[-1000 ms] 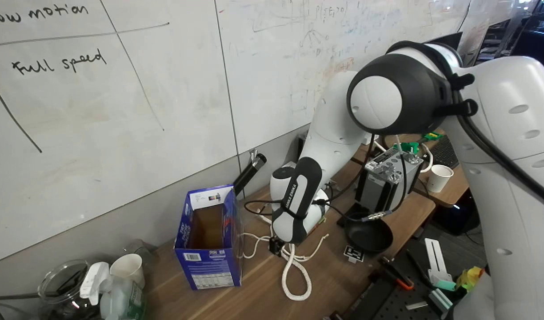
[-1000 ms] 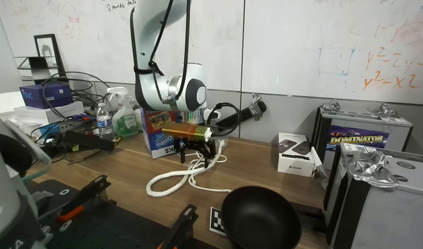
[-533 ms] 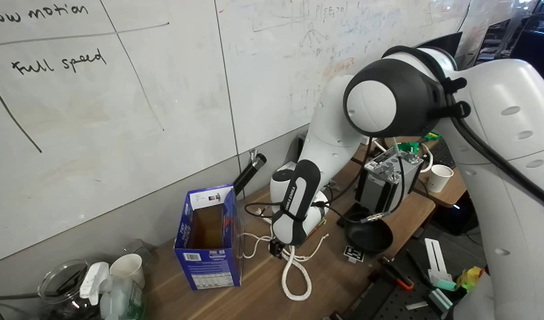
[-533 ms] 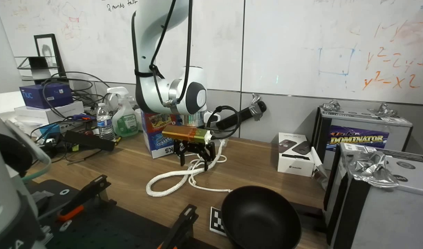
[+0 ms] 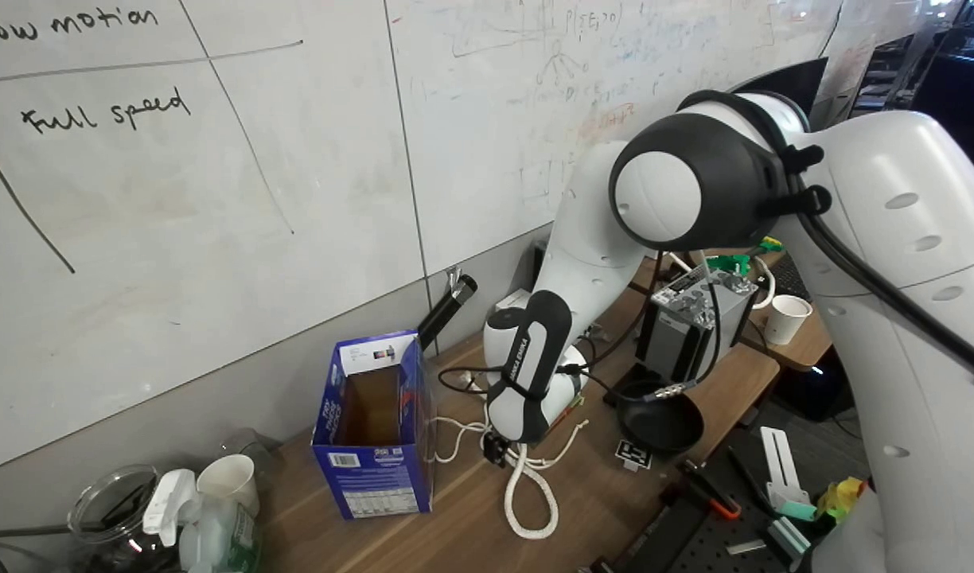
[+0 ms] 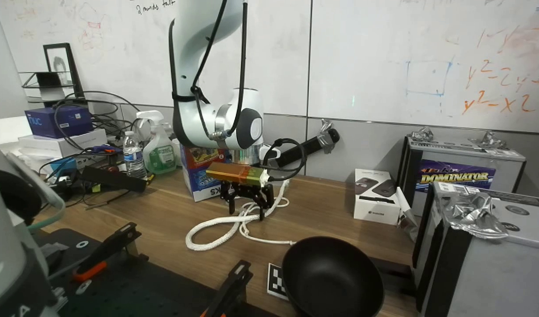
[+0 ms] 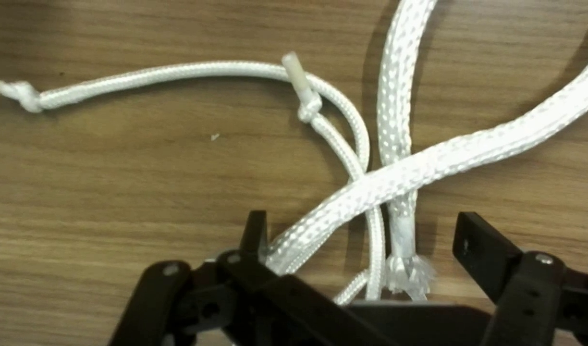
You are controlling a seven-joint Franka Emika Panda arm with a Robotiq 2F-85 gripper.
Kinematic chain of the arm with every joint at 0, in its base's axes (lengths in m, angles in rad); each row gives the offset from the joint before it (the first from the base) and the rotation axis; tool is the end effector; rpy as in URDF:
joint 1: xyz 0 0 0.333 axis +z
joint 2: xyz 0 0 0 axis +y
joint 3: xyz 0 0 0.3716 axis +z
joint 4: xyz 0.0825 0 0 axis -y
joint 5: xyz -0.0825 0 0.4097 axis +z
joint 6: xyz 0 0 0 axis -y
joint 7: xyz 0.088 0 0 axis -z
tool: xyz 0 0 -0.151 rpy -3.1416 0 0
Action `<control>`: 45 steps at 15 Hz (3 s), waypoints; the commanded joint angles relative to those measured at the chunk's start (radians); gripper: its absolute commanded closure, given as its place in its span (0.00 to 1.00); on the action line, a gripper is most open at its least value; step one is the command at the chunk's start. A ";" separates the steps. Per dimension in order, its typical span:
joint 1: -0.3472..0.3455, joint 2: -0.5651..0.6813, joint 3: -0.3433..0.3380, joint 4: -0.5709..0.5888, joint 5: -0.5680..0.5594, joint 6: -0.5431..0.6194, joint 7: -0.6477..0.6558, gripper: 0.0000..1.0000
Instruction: Pick the ropes and put them in the box
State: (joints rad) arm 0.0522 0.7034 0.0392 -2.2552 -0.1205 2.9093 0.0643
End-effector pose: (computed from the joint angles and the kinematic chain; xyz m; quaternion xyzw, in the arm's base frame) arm 0.5362 0.0582 0.0204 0.9974 0.0681 -0.0236 0.0015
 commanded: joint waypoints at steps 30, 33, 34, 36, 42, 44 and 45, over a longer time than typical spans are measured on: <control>-0.036 0.027 0.056 0.040 0.107 -0.009 -0.031 0.91; -0.042 -0.028 0.048 0.018 0.136 -0.056 -0.017 0.89; -0.046 -0.051 0.046 0.008 0.140 -0.072 -0.019 0.89; -0.058 -0.132 0.041 -0.021 0.143 -0.132 -0.023 0.89; -0.057 -0.398 0.014 0.013 0.125 -0.431 -0.039 0.89; -0.047 -0.470 0.011 0.063 0.117 -0.549 -0.038 0.89; -0.040 -0.503 0.011 0.090 0.109 -0.601 -0.030 0.89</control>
State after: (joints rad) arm -0.0111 0.3137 0.0609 -2.2116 -0.0043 2.4542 0.0419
